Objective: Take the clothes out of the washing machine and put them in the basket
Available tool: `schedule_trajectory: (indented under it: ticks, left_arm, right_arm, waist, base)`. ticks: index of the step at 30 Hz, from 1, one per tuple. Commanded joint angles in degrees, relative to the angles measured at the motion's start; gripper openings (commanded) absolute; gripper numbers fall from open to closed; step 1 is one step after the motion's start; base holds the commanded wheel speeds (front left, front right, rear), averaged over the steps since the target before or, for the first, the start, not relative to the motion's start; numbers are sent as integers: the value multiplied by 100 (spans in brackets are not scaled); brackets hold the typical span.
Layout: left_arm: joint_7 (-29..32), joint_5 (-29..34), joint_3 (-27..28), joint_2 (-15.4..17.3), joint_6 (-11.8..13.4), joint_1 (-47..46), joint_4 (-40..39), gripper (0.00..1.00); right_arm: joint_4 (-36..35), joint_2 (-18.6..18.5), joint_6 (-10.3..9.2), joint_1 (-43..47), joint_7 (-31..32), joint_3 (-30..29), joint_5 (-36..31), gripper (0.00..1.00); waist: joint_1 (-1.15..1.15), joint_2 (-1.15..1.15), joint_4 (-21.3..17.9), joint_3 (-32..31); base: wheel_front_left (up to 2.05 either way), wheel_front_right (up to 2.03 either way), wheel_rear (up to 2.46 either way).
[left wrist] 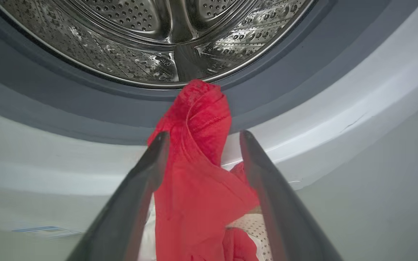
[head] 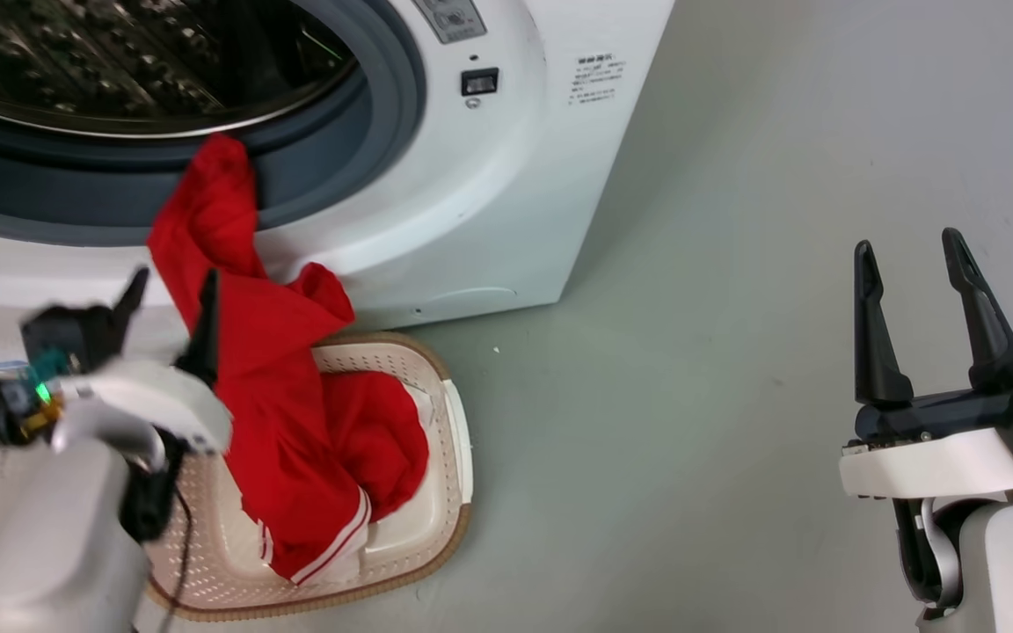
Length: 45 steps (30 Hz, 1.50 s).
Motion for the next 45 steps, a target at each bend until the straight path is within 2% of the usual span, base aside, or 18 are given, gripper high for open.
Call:
schedule_trajectory:
  ticks: [1, 14, 19, 26, 27, 28, 29, 34, 45]
  left_arm:
    - [48, 46, 4, 53, -3, -102, 19, 100]
    - [1879, 51, -305, 750, -374, -1844, 658, 100]
    - [2295, -23, -528, 852, -497, -2235, 895, 100]
    - [2825, -276, -871, 816, -558, -2434, 1220, 100]
    - [2872, -314, -926, 806, -556, -2444, 1248, 70]
    - [2923, -387, -982, 786, -558, -2456, 1265, 8]
    - [2968, -451, -1051, 776, -555, -2451, 1255, 0]
    - [2751, -662, -1201, 892, -552, -2466, 1237, 0]
    - [1489, -673, -1183, 884, -546, -2138, 1177, 0]
  right_arm:
    - [-19, 9, -8, -38, -13, 15, 6, 100]
    - [-134, 9, -8, -209, -13, 53, 260, 100]
    - [-158, 9, -8, -290, -13, 93, 322, 100]
    - [-158, 9, -8, -363, -13, 110, 383, 100]
    - [-160, 9, -8, -374, -13, 107, 384, 100]
    - [-160, 9, -8, -385, -13, 105, 388, 100]
    - [-157, 9, -8, -397, -13, 101, 389, 100]
    - [-109, 9, -8, -377, -13, 79, 345, 100]
    - [-1, 9, -8, -237, -13, 62, 151, 100]
  waist:
    - [1, 0, -82, 99]
    - [1, 0, -382, 781]
    - [1, 0, -458, 967]
    - [1, 0, -482, 1124]
    - [1, 0, -480, 1141]
    - [1, 0, -477, 1155]
    - [1, 0, -474, 1165]
    - [1, 0, -441, 1129]
    - [1, 0, -251, 435]
  base:
    - [0, 0, 0]
    - [0, 0, 0]
    - [0, 0, 0]
    - [0, 0, 0]
    - [0, 0, 0]
    - [0, 0, 0]
    - [0, 0, 0]
    - [0, 0, 0]
    - [0, 0, 0]
